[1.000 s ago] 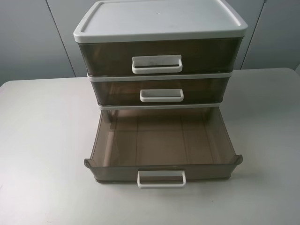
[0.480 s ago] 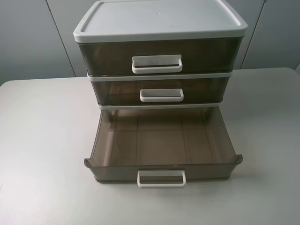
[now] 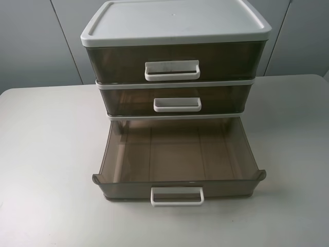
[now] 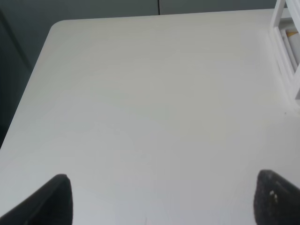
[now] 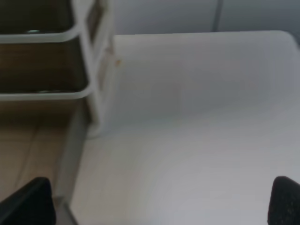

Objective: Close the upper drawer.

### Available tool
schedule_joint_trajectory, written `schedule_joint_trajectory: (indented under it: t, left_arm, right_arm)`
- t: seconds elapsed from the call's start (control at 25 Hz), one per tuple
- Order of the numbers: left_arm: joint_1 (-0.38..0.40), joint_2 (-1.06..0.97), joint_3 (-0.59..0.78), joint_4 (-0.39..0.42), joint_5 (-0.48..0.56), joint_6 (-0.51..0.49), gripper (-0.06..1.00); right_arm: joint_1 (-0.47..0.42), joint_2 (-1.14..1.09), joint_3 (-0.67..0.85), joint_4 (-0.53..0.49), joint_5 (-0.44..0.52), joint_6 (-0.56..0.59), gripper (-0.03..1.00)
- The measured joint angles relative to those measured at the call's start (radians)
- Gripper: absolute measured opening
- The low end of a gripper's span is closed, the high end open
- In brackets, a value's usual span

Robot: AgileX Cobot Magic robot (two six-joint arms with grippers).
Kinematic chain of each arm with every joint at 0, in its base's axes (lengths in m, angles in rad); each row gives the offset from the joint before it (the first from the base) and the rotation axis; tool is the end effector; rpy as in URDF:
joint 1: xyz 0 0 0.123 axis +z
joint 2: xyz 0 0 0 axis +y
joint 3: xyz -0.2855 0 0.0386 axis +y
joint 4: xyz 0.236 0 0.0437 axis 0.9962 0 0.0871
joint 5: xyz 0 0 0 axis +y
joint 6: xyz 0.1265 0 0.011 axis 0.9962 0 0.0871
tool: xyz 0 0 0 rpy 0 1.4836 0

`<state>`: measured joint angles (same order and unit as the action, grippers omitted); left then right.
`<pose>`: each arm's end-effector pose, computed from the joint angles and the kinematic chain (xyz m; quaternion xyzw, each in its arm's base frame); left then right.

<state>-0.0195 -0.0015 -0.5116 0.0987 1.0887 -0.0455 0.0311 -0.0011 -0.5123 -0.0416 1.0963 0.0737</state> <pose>0.0106 0.0109 0.2559 -0.0140 0.8559 0.0325 0.5159 0.0103 -0.0044 0.2549 0.0196 0.8586 0.0061 0.5123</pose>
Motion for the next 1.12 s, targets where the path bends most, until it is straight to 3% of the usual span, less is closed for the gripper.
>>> schedule_joint_trajectory:
  t: [1.12]
  left_arm:
    - [0.0, 0.0, 0.0, 0.0, 0.0, 0.0, 0.74]
  right_arm:
    - [0.008, 0.0, 0.0, 0.0, -0.002, 0.0, 0.69]
